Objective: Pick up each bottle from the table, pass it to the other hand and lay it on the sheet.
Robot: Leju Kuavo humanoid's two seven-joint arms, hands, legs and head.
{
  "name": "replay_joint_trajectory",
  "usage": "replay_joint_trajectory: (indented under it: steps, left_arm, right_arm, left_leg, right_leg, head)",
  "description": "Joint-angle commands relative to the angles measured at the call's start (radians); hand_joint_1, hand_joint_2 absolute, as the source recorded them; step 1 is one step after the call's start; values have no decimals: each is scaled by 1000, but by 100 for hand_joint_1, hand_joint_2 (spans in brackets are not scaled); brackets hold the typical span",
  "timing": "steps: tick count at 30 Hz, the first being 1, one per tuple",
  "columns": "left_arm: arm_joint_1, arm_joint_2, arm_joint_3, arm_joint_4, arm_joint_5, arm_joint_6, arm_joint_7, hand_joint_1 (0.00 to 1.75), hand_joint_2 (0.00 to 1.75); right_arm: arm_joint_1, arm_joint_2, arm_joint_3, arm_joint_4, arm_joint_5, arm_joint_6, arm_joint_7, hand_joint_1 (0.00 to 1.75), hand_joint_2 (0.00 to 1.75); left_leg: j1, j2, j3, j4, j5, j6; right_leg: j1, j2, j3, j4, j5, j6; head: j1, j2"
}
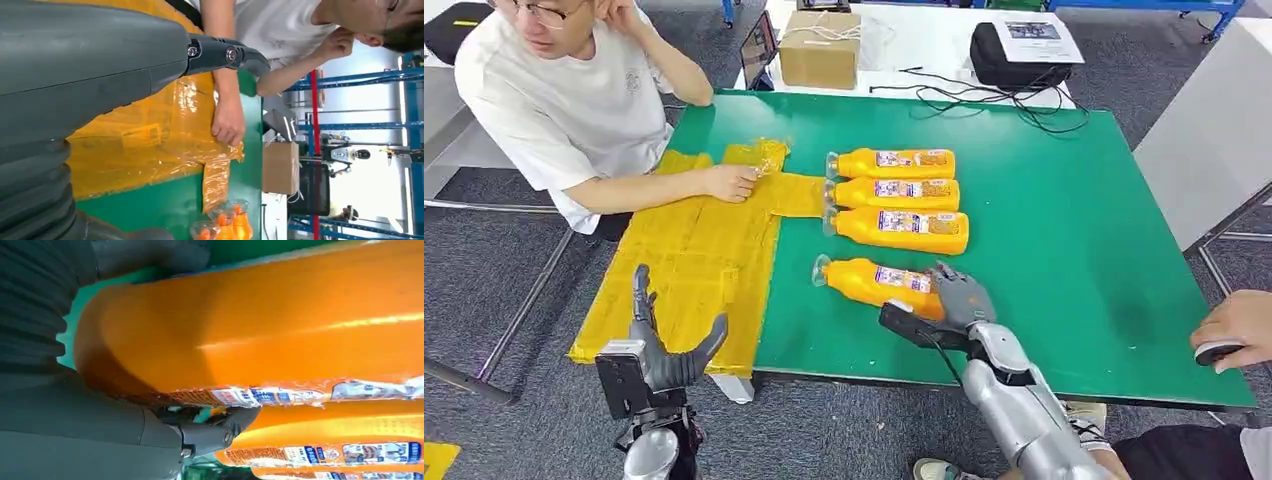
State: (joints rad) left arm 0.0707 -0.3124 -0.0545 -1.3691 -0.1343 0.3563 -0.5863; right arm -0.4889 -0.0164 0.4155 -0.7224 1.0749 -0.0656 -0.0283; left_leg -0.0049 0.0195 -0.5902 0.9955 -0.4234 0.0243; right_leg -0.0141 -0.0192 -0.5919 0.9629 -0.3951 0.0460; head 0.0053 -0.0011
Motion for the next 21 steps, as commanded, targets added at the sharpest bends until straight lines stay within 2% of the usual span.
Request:
replay_joint_trajectory:
  steps: [1, 4, 6, 7, 8, 10, 12, 14, 16, 19, 21]
  left_arm:
    - [-53, 5, 13, 84, 59, -34, 24, 0, 175]
    - [-65, 8, 10, 92, 57, -35, 19, 0, 175]
    - [-72, 12, -1, 103, 57, -37, 10, 0, 175]
    - [-72, 12, -2, 104, 58, -36, 8, 0, 175]
    - [-70, 15, -8, 104, 60, -35, 3, 0, 175]
    - [-63, 18, -15, 98, 62, -34, 0, 0, 175]
    - [-37, 24, -30, 70, 61, -39, -6, 0, 175]
    - [-14, 21, -36, 52, 77, -56, -7, 0, 175]
    - [1, 20, -40, 38, 77, -54, -7, 0, 175]
    - [-2, 20, -40, 41, 77, -54, -7, 0, 175]
    - [2, 17, -38, 35, 95, -70, 1, 0, 175]
  right_arm:
    - [-96, -12, 105, 308, -15, 77, 6, 175, 175]
    - [-107, -16, 93, 314, -49, 99, -21, 175, 175]
    - [-88, -17, 39, 296, -151, 117, -126, 175, 175]
    - [-84, -19, 41, 295, -152, 117, -129, 175, 175]
    - [-63, -15, 16, 265, -207, 102, -182, 175, 175]
    - [-45, -11, 21, 247, -228, 94, -195, 175, 175]
    - [33, 13, -27, 141, -349, 59, -303, 175, 175]
    - [111, 33, -68, 32, -456, 53, -348, 175, 175]
    - [151, 31, -44, -40, -468, 48, -318, 175, 175]
    - [148, 25, -38, -47, -474, 54, -310, 175, 175]
    - [163, 35, -54, -75, -503, 32, -336, 175, 175]
  left_leg:
    - [1, -3, 4, -1, 1, -2]
    - [1, -4, 4, -2, 1, -2]
    - [1, -4, 5, -2, 1, -2]
    - [1, -4, 6, -2, 1, -2]
    - [1, -3, 7, -2, 0, -1]
    - [1, -4, 9, -2, 0, -2]
    - [2, -5, 9, -2, 1, -2]
    - [2, -2, 10, -4, 0, -3]
    - [3, 0, 10, -3, -1, -3]
    - [2, 1, 7, -1, -1, -3]
    - [2, 0, 6, -1, -1, -3]
  right_leg:
    - [1, -1, 3, -1, -1, -4]
    - [1, -2, 4, -2, -1, -4]
    - [1, -1, 5, -2, 0, -3]
    - [1, -2, 8, -3, 1, -2]
    - [1, -2, 11, -2, 1, -2]
    - [1, -3, 17, -2, 0, -2]
    - [1, -3, 17, -3, 0, -2]
    - [2, 0, 19, -4, 1, -3]
    - [2, 0, 19, -3, 1, -4]
    - [2, 1, 17, -1, 0, -4]
    - [2, 1, 15, -1, 0, -4]
  head:
    - [0, 0]
    - [0, 0]
    - [0, 0]
    - [0, 0]
    - [0, 0]
    - [0, 0]
    - [0, 0]
    - [0, 0]
    - [0, 0]
    - [0, 0]
    - [0, 0]
